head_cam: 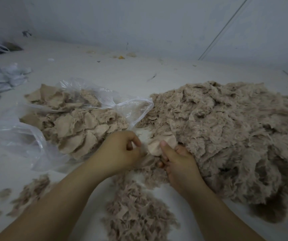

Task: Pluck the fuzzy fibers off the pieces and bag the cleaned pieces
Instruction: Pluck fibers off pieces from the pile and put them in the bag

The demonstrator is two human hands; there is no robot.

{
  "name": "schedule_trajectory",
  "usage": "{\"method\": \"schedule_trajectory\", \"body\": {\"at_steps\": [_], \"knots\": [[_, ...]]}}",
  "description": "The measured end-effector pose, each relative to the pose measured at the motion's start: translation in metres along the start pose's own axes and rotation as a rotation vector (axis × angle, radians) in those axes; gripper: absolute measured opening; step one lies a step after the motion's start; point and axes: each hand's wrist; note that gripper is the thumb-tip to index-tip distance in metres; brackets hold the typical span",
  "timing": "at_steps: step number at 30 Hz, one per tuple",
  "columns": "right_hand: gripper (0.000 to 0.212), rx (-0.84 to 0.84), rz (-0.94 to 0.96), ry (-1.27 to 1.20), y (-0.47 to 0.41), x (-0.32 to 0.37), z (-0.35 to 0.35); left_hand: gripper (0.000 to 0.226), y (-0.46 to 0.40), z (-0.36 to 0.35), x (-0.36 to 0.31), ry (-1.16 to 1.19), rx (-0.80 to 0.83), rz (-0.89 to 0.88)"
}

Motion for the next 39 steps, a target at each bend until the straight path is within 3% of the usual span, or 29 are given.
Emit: {"method": "schedule_trajectory", "body": {"at_steps": [3,5,10,12,15,17,19,22,25,27,29,30,32,36,39], "knots": [[0.039,0.066,0.023,0.075,0.002,0.001,0.001,0.022,-0.008,-0.011,-0.015,0.160,0.020,-0.007],[0.035,0.075,0.037,0.082,0.002,0.000,0.001,0.018,-0.010,-0.017,-0.019,0.238,0.035,-0.046],[0.039,0.121,0.060,0.115,0.002,0.001,0.002,0.024,-0.017,-0.010,-0.008,0.434,-0.236,0.033],[0.038,0.114,0.040,0.116,0.003,0.002,0.002,0.024,-0.023,0.008,0.001,0.357,-0.427,0.057],[0.037,0.092,0.033,0.116,0.003,0.002,0.002,0.021,-0.030,0.037,0.021,-0.093,-0.637,0.087],[0.035,0.076,0.032,0.125,0.004,0.002,0.001,0.012,-0.033,0.047,0.031,-0.414,-0.617,0.139],[0.035,0.068,0.026,0.123,0.005,0.003,0.000,0.013,-0.036,0.049,0.035,-0.577,-0.564,0.168],[0.036,0.069,0.027,0.111,0.005,0.004,-0.001,0.014,-0.033,0.043,0.030,-0.606,-0.485,0.162],[0.036,0.074,0.026,0.088,0.006,0.004,-0.001,0.019,-0.020,0.026,0.019,-0.571,-0.498,-0.006],[0.035,0.070,0.028,0.079,0.005,0.003,-0.002,0.018,-0.011,0.013,0.008,-0.404,-0.307,-0.021],[0.033,0.055,0.024,0.068,0.005,0.002,-0.002,0.044,-0.008,-0.004,0.001,-0.341,-0.002,0.030],[0.032,0.050,0.022,0.064,0.005,0.002,-0.002,0.050,-0.007,-0.012,0.001,-0.407,0.077,0.038],[0.032,0.043,0.017,0.085,0.005,0.001,-0.001,0.048,-0.007,-0.023,0.002,-0.455,0.079,0.025],[0.031,0.087,0.022,0.083,0.005,0.005,-0.001,0.029,-0.011,-0.022,0.007,-0.164,-0.031,-0.015],[0.033,0.153,0.045,0.144,0.006,0.006,-0.003,0.030,-0.011,-0.017,0.002,-0.151,-0.122,-0.153]]}}
Point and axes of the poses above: each hand's wrist, its own y-axis away from the middle knuckle, its own z-axis out of the back of the hand, x = y × z, and after that the axes turned 8 degrees about x, right-handed
